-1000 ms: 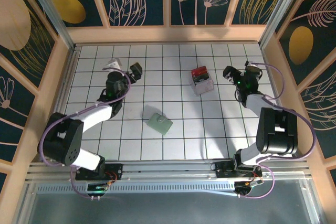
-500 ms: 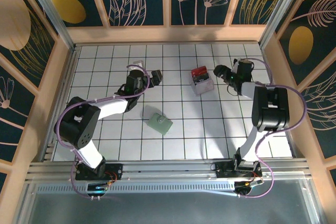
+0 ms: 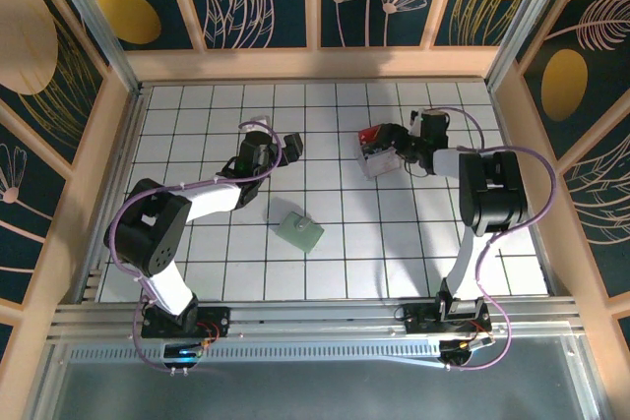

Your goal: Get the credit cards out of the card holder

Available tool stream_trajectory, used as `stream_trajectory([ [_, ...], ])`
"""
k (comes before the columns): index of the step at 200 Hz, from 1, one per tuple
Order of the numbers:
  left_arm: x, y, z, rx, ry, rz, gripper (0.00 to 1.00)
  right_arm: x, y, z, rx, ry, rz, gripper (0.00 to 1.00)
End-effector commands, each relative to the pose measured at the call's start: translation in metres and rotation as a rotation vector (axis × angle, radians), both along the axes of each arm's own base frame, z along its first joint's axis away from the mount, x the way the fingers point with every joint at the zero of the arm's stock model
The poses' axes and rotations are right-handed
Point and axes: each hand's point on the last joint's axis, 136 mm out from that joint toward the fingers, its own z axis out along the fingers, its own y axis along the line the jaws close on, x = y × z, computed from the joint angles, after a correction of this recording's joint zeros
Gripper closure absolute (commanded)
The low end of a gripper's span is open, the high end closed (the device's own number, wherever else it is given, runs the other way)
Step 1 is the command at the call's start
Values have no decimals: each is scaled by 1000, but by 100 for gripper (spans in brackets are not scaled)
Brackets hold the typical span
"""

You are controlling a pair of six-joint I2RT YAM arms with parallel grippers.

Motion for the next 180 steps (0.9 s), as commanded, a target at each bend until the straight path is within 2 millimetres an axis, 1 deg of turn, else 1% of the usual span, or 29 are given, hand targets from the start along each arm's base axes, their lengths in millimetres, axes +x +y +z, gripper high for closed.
stream_trajectory([
  [1,4,1,-1,20,5,14,1,-8,15,3,49,8,9,27],
  [32,2,6,-1,30,11,35,1,-15,38,7,55,18,24,27],
  [59,1,11,-1,41,12,54,1,-17,59,15,47,0,44,27],
  [76,0,13,-4,51,21,61,1,-17,68,13,36,29,30,28],
  [98,-3,15,-11,59,42,66,1,-23,76,4,-1,91,-10,28],
  [99,-4,15,-5,52,32,66,1,-23,75,3,-2,94,-14,28],
  [101,-4,16,0,45,24,65,1,-24,76,2,-5,101,-17,28],
  [118,-8,17,-1,42,32,63,1,-32,79,-3,-15,138,-46,27],
  [154,-17,21,-9,59,67,57,1,-50,94,-1,5,166,-51,26],
  [180,-23,25,-20,81,100,58,1,-55,105,4,14,148,-28,25],
])
